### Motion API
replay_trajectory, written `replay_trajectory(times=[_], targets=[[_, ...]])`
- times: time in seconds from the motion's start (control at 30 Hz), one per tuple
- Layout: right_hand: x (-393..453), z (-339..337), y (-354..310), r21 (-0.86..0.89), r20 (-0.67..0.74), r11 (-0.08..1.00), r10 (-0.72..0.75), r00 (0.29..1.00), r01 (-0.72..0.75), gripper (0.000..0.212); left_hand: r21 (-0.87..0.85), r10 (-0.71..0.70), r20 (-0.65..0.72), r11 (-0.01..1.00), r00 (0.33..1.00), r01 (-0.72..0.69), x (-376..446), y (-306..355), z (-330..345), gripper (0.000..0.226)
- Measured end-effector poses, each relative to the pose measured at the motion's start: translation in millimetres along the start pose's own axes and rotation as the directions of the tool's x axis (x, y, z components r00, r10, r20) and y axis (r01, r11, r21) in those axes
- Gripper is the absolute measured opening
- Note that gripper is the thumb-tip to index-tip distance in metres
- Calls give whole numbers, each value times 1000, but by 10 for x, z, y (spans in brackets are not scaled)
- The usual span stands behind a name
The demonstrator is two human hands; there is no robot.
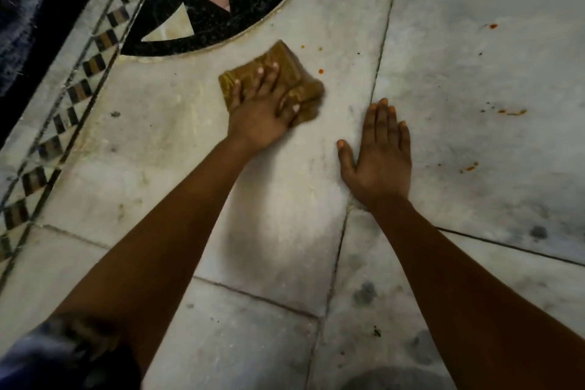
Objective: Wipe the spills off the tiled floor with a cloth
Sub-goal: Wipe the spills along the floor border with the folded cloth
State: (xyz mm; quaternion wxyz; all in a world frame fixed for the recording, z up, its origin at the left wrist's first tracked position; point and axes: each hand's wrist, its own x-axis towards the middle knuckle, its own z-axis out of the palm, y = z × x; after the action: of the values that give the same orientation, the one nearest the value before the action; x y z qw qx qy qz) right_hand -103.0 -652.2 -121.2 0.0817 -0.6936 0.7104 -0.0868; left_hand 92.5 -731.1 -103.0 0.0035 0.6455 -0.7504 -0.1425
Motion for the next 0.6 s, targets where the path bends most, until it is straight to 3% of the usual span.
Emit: replay_trajectory(times=[0.1, 0.27, 0.37, 0.5, 0.6], targets=[[-5, 9, 2, -3, -2, 1000, 10, 1000, -10, 77, -1, 89, -40, 996, 995, -89, -403, -308, 16, 54], [-1, 26, 16, 7, -12, 1000, 7, 1000, -7, 75, -191, -201, 12, 961, 980, 199, 362, -264, -177, 57], [-10, 31, 8, 7, -21, 1000, 7, 1000, -7, 74, -263, -198, 75, 941, 977, 211, 870, 152, -205, 55], [-2, 25, 3, 4, -9, 1000, 2, 1000, -2, 74, -100, 16, 95, 995, 995, -7, 709, 508, -61, 60], [-2, -5, 5, 28, 0, 1000, -1, 1000, 1, 74, 3, 234, 37, 972, 971, -234, 204, 254, 30, 61]])
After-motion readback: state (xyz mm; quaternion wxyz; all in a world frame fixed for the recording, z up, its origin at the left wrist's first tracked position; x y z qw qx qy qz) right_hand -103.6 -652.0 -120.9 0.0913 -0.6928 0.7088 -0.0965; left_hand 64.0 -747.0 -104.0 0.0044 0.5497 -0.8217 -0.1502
